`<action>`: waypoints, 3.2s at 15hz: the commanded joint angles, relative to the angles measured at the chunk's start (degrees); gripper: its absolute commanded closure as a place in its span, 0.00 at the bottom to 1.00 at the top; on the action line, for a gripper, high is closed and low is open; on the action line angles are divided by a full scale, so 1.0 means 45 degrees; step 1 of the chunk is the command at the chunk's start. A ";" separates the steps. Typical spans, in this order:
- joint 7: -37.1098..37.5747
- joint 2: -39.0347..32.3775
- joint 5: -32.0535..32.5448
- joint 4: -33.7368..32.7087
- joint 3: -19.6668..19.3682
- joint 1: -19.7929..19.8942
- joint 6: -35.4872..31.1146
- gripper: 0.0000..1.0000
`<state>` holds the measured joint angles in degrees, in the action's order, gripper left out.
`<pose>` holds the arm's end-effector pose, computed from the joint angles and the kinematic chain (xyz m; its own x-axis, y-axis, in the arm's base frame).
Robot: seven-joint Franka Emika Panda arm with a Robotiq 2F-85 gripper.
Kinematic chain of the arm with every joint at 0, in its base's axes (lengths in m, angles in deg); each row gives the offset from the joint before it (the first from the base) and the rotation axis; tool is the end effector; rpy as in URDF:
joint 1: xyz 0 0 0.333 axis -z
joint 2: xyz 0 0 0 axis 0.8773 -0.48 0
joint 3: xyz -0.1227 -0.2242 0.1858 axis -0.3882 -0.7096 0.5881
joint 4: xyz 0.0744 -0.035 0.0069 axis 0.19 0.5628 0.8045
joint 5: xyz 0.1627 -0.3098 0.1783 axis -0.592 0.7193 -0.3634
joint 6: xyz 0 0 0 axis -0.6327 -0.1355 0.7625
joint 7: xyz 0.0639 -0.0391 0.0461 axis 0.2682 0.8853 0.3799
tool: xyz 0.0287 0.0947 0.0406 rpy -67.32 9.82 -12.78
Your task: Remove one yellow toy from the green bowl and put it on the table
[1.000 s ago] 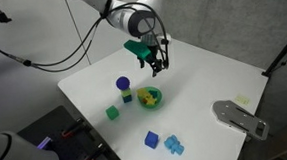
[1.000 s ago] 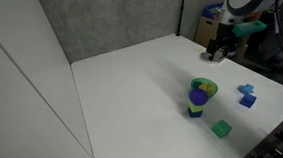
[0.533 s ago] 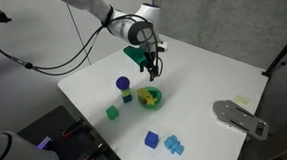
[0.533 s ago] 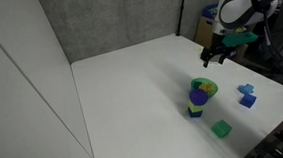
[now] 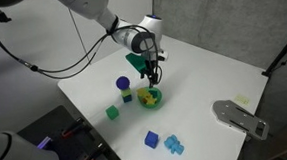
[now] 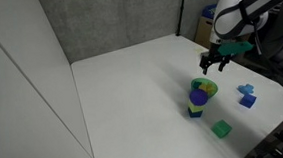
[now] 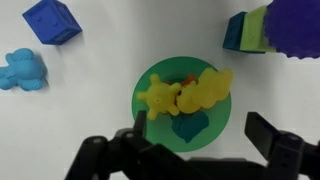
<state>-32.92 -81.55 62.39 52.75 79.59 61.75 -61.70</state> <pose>0.5950 -0.0491 0.2116 0.9348 -0.3228 -0.1481 -0.3213 -0.9463 0.0351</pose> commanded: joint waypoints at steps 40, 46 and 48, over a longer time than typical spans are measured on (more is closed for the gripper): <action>-0.0935 -0.2057 -0.1597 -0.1636 -0.0474 0.1846 -0.0748 0.92; -0.1045 -0.2261 -0.1608 -0.1597 -0.0870 0.2380 -0.0651 0.37; -0.1223 -0.2146 -0.1688 -0.1513 -0.0771 0.2525 -0.0632 0.22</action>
<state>-36.72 -92.42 54.64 45.10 75.55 72.13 -64.75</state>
